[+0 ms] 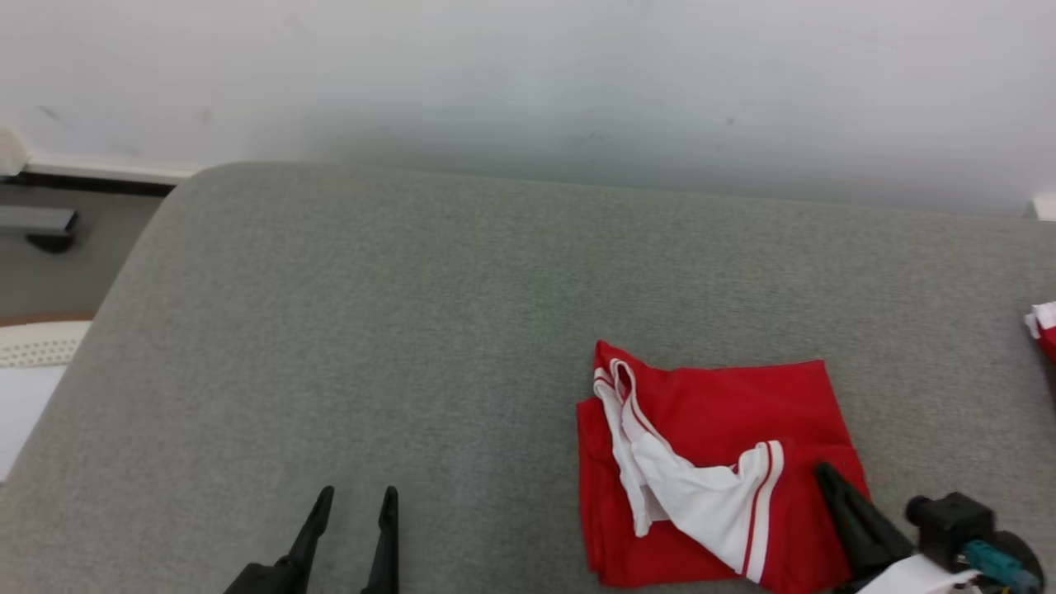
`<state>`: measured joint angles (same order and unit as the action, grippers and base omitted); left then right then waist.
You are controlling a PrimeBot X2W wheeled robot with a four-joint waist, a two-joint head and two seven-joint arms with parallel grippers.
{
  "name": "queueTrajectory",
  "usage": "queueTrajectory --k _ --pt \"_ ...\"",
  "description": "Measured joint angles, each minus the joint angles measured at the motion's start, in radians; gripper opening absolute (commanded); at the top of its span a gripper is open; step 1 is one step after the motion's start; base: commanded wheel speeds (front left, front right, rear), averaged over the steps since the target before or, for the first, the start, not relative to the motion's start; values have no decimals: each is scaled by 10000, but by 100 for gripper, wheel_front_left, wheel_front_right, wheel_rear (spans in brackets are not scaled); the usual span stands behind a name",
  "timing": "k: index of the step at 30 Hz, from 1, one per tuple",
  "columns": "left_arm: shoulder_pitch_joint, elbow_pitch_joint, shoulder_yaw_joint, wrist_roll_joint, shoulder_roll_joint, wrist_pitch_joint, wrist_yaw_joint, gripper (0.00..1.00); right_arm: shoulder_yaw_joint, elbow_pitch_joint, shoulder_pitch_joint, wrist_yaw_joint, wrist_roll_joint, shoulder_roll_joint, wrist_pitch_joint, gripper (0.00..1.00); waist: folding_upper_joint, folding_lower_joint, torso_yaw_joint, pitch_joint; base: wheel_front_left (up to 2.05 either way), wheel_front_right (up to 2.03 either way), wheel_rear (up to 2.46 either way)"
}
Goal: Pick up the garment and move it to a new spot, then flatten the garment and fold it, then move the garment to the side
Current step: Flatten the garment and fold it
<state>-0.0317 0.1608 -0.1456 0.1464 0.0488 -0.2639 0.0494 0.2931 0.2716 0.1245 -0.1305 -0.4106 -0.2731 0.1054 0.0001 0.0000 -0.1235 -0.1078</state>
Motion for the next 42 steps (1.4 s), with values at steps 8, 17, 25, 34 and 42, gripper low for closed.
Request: queueTrajectory --k 8,17,25,34,42 --pt "104 27 -67 113 0 0 100 100 2456 955 641 0 -322 316 100 0 0 0 -504 -173 0 0 0" --pt "97 56 -127 316 -2 0 192 100 4966 1135 1129 -2 -1034 809 -142 0 0 0 -326 6 0 0 0" --pt "184 111 -119 274 -2 0 128 100 4272 1172 1355 0 -1103 477 575 0 0 0 156 279 0 0 0" --pt "-76 171 35 61 -2 0 59 100 911 -286 64 -2 -871 -203 1337 100 0 0 823 802 0 0 0" --pt "-372 136 100 38 -2 0 35 100 -1791 -963 -1196 0 -403 -543 1536 100 0 0 1229 1127 0 0 0"
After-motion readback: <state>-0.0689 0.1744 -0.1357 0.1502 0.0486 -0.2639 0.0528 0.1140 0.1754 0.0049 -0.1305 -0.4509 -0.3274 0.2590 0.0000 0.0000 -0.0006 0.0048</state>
